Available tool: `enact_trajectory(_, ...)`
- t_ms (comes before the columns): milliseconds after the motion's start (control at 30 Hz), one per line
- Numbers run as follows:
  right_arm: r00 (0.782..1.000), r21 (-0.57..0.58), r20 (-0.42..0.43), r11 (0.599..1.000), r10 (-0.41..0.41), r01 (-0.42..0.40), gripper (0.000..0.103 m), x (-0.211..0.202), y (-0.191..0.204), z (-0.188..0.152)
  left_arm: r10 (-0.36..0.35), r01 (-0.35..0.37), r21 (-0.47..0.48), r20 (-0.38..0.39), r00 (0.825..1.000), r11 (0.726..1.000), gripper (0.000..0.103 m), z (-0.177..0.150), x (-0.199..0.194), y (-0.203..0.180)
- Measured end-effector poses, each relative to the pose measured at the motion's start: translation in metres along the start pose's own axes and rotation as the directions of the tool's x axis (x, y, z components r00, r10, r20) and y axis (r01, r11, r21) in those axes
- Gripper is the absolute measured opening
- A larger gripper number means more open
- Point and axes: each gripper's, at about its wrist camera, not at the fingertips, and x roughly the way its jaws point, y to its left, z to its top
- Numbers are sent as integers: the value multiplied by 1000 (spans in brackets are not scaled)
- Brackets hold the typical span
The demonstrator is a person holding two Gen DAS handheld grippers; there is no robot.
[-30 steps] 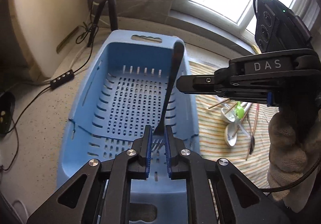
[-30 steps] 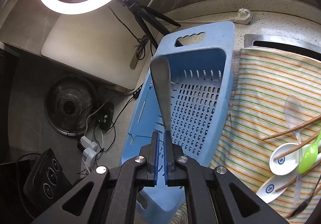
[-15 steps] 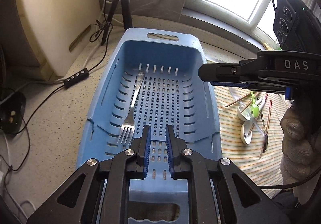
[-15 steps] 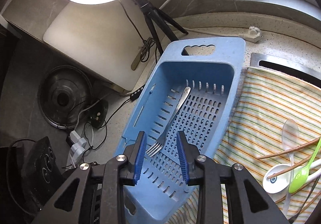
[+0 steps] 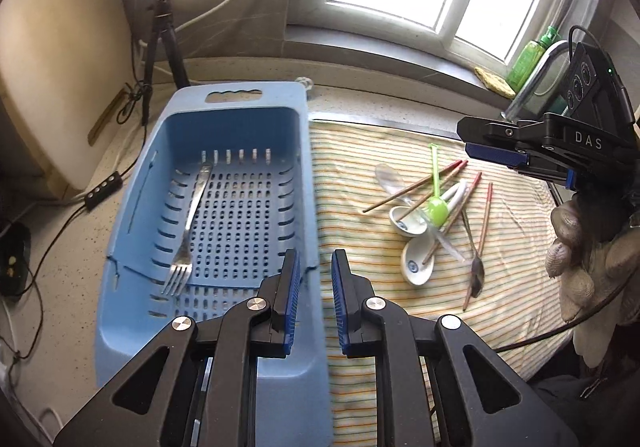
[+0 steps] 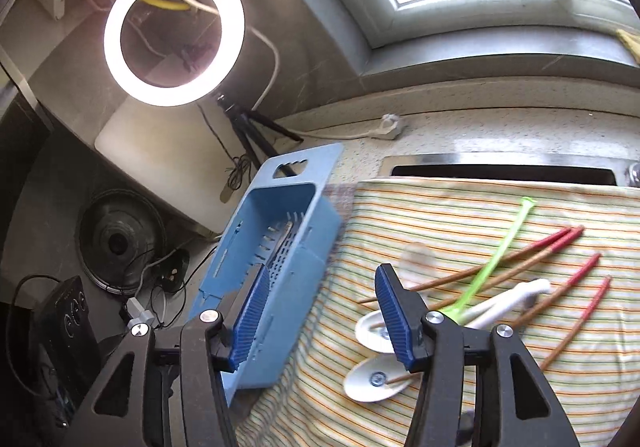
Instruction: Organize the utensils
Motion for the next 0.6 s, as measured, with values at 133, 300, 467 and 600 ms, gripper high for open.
enact_trajectory(133,999,68,27,997,-46,44,51,-34,-41,-5,-36,37,35,-10,999,999,18,0,6,-27)
enact_trajectory(300,995,104,32,990,-95,91,52,-67,-81,-13,-90,93,83,-38,995,992,18,-2,20,-65)
enact_trajectory(467,993,190,-13,975,-117,118,62,-76,-119,-23,-147,158,141,-83,986,977,18,-1,39,-104)
enact_trajectory(600,992,256,-66,959,-107,121,62,-70,-141,-34,-198,219,171,-130,972,961,18,-1,57,-131)
